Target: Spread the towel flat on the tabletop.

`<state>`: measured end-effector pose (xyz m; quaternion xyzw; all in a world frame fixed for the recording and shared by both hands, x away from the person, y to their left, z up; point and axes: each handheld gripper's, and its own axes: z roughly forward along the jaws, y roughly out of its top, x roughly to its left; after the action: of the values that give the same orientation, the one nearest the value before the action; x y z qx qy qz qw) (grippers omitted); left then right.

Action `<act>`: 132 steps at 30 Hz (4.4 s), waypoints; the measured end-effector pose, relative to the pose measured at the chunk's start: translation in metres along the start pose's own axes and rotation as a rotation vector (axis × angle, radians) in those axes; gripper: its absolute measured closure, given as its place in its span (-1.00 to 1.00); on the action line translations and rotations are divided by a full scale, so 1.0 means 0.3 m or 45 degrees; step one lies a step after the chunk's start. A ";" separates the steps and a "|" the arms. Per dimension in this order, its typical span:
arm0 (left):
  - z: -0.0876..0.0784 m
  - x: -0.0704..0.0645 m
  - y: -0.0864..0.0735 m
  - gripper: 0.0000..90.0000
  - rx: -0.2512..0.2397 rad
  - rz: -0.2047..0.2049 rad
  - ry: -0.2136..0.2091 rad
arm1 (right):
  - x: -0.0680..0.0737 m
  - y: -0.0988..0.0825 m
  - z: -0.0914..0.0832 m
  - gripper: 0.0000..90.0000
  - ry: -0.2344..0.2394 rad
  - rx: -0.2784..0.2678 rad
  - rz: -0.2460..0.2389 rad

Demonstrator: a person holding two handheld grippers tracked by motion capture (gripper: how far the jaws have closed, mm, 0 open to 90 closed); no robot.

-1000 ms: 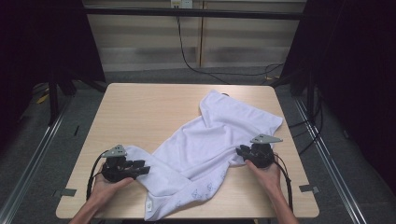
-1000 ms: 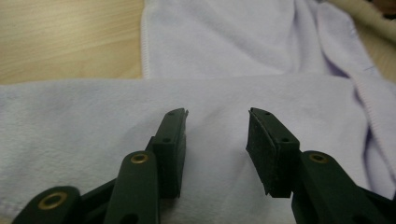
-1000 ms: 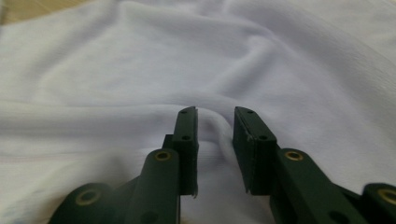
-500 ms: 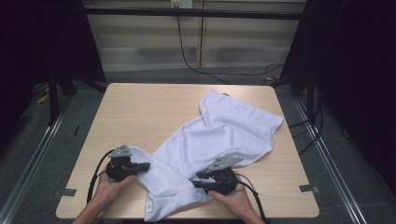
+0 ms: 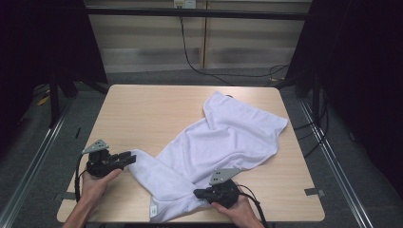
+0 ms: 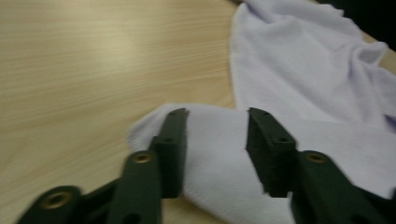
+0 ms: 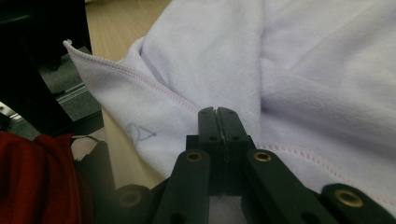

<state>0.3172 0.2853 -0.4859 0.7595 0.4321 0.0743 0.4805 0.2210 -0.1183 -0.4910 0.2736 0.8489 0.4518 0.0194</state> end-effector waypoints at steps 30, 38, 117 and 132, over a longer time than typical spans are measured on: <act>-0.102 -0.122 -0.048 0.98 0.012 0.040 -0.159 | -0.020 -0.193 -0.418 1.00 -0.314 -0.115 0.164; -0.134 -0.199 -0.078 0.46 0.010 0.100 -0.249 | -0.026 -0.237 -0.468 0.75 -0.345 -0.166 0.228; 0.167 -0.152 0.054 0.35 0.214 0.235 -0.226 | -0.134 -0.170 -0.361 0.41 -0.404 -0.101 0.279; 0.273 -0.137 0.039 0.23 0.215 0.364 -0.096 | -0.322 -0.096 -0.185 1.00 -0.432 0.000 0.307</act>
<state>0.3420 0.1989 -0.5074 0.8531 0.3060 0.0769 0.4155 0.2747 -0.2196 -0.5014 0.4453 0.7947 0.3983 0.1076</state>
